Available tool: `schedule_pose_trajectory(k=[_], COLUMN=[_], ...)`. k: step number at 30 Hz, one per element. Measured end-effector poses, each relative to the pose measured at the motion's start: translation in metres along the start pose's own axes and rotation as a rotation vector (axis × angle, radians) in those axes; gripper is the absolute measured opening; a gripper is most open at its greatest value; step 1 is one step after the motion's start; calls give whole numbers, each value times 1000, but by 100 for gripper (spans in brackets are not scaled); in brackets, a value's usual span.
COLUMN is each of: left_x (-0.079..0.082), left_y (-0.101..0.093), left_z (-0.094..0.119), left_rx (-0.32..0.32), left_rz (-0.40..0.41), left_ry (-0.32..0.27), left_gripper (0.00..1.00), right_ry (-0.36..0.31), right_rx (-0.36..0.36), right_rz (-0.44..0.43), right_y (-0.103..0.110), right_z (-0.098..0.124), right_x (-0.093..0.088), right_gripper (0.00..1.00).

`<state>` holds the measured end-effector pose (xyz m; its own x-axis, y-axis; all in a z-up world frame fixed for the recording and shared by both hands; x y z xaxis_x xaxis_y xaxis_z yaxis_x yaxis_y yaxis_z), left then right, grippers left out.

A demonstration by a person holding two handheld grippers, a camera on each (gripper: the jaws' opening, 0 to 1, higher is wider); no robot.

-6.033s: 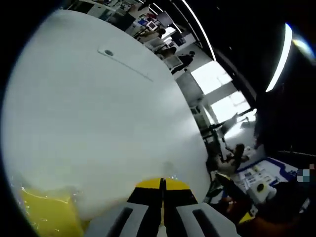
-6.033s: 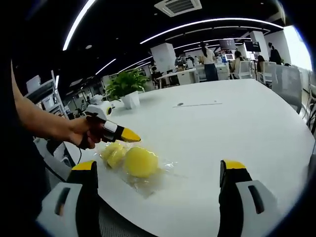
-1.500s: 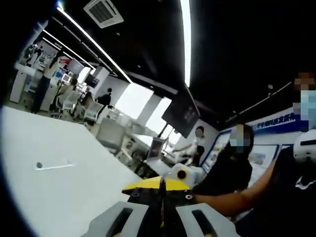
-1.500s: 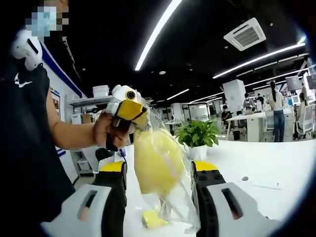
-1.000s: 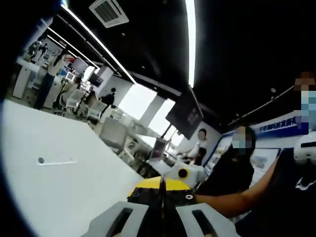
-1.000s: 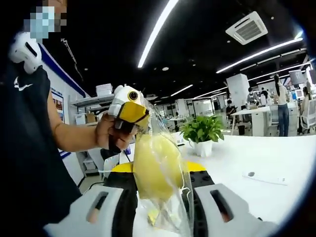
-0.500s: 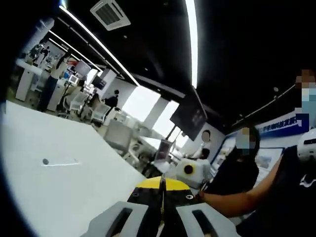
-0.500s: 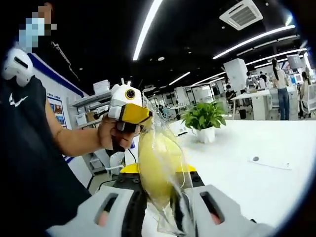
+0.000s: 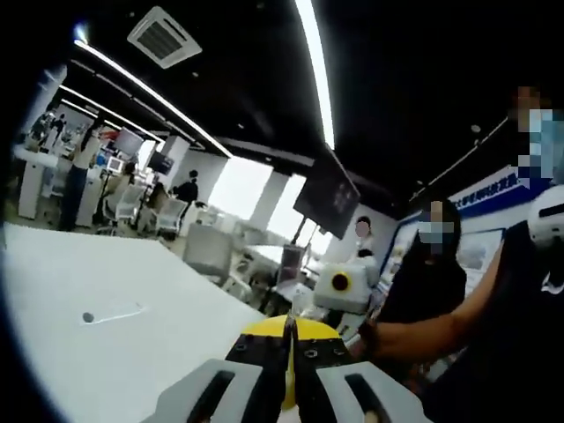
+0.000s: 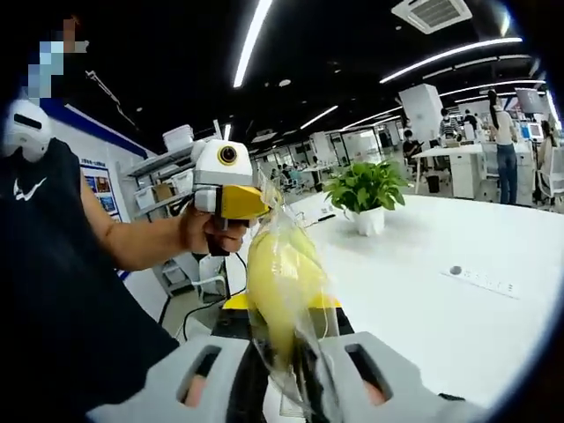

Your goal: Compare the silicone blocks by pressing each to a similar depth, holding the contact briefly, and releasing to observe deformation and rebound differences across the visible hardness samples.

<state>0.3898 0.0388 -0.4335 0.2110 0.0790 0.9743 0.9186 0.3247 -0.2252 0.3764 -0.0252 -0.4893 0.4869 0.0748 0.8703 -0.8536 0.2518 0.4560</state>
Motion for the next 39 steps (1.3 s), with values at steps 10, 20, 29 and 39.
schedule_pose_trajectory(k=[10, 20, 29, 39], left_x=[1, -10, -4, -9], left_y=[-1, -4, -5, -6], left_z=[7, 5, 5, 4], left_rx=[-13, -12, 6, 13], left_rz=[-60, -150, -94, -64], left_ry=[1, 66, 48, 52], left_gripper=[0, 0, 0, 0], right_ry=[14, 49, 19, 35], right_rx=[8, -6, -6, 2], right_rz=[-24, 6, 24, -3], right_y=[7, 7, 7, 6], right_z=[-4, -7, -7, -5], right_x=[0, -8, -3, -7], right_gripper=[3, 3, 2, 0])
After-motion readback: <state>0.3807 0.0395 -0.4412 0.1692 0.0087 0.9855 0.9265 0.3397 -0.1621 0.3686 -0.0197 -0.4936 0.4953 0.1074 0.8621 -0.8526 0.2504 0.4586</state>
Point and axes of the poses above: the point that each gripper's makers call its tool centre point, and the gripper's own axes: z roughly backward along the fingers, y roughly to its left, x roughly out of its top, the point moved 3 cm from there along z, roughly backward along the fingers, and after that the axes turned 10 degrees about -z, right-handed, at the moved point
